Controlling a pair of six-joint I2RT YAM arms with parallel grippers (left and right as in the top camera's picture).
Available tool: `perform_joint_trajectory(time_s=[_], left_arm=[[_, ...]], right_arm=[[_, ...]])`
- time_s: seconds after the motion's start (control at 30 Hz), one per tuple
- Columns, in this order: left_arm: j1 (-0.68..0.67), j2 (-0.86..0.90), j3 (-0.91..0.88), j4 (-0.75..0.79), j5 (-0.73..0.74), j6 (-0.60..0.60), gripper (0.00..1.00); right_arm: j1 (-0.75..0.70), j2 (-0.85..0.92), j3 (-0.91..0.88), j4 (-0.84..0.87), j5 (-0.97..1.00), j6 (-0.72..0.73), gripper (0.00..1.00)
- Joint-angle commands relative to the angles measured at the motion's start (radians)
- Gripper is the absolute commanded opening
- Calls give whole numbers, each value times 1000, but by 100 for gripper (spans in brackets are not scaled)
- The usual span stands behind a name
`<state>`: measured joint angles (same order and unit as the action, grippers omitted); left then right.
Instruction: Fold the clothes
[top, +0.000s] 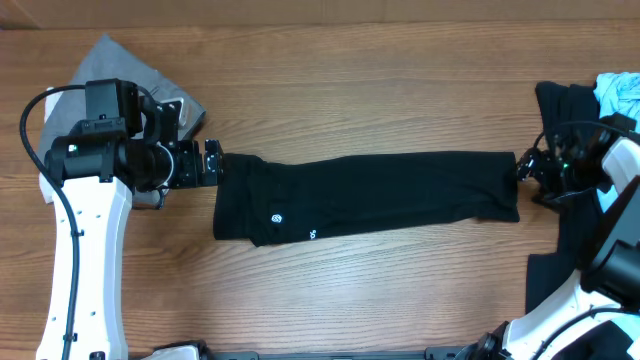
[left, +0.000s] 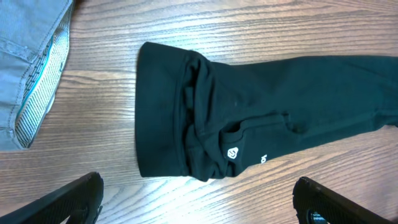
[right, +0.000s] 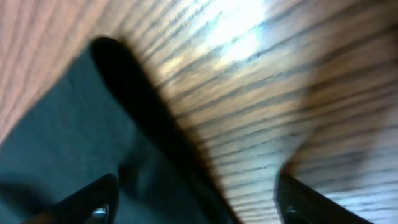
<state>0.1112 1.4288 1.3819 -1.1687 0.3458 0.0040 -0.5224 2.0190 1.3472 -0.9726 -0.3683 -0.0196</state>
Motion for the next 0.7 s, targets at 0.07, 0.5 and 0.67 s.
perform_joint_trajectory(time_s=[0.07, 0.5, 0.67], left_arm=[[-5, -11, 14, 6, 14, 23, 100], [-5, -11, 14, 10, 22, 23, 100], [-5, -11, 14, 4, 23, 23, 100]], right_arm=[[12, 93, -13, -30, -111, -129, 68], [23, 130, -10, -113, -233, -225, 21], [4, 123, 64, -147, -240, -215, 4]])
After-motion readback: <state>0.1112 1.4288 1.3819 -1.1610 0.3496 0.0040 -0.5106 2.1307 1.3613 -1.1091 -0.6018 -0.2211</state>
